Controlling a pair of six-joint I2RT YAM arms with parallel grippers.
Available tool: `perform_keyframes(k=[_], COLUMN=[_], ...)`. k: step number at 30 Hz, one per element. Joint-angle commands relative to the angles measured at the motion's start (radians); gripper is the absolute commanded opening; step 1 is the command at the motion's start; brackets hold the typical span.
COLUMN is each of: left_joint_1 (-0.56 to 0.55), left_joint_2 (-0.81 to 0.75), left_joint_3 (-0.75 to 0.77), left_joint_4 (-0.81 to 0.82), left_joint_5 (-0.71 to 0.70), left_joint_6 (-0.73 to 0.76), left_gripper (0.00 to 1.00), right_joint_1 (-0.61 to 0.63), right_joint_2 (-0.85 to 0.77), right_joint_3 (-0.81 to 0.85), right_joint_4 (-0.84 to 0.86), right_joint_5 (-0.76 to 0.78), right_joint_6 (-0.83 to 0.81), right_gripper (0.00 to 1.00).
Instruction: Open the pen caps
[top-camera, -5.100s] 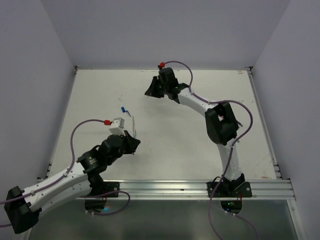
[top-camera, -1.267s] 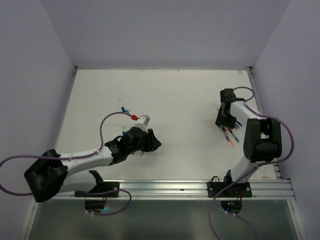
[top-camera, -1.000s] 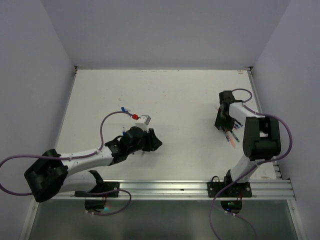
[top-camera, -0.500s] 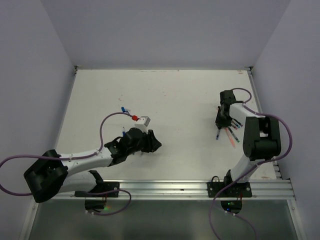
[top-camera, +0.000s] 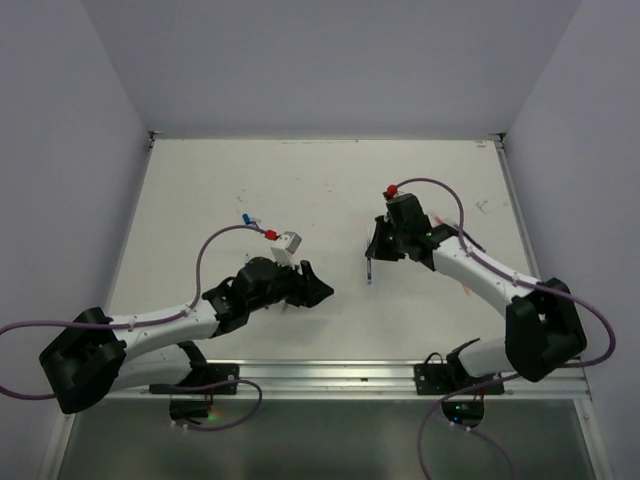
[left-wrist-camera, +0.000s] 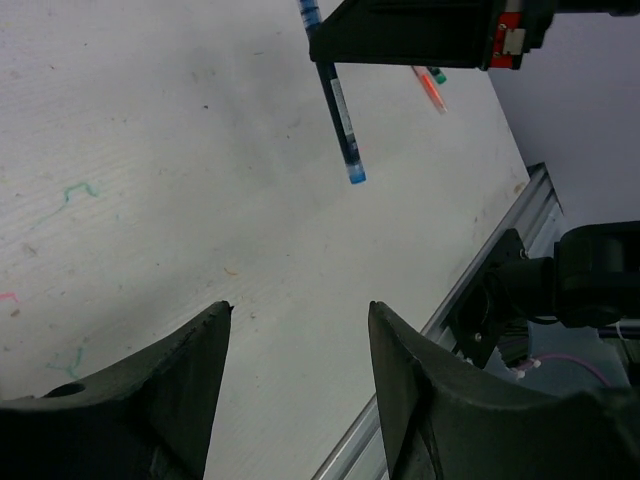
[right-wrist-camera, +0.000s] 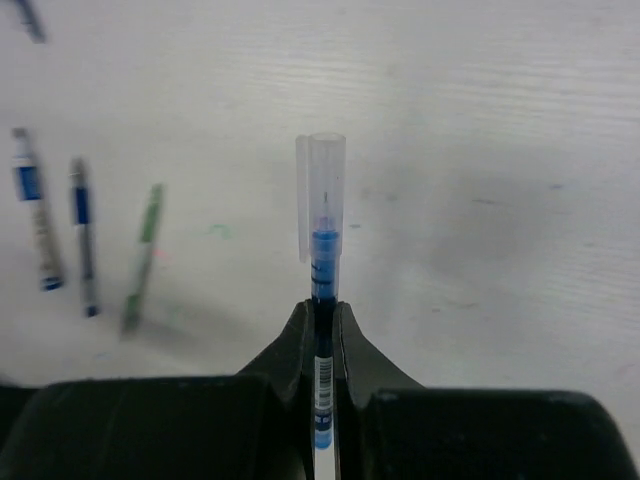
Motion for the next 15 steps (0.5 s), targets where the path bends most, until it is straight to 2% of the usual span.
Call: perform_keyframes(k=[1, 7, 15], left_joint_1=[-0.005, -0.006, -0.006], left_joint_2=[-0.018, -0.054, -0.036], left_joint_3=[0.000, -0.025, -0.016], left_joint_4=[0.100, 0.103, 0.083], left_joint_5=[0.048, 0.022, 0.006], left_joint_6=[-0.010, -0.054, -0.072], left_gripper=[0.60, 0.60, 0.60], right_joint_1=[0.081, 0.250, 0.330], right_joint_2=[-0.101, -0.117, -0.095], right_joint_3=[-0.049, -0.023, -0.004], right_joint_4=[0.162, 0.218, 0.261], right_joint_5=[-0.046, 0.049, 0.068], right_joint_6=[0.235, 0.346, 0.395], right_gripper=[0.00, 0.00, 0.00])
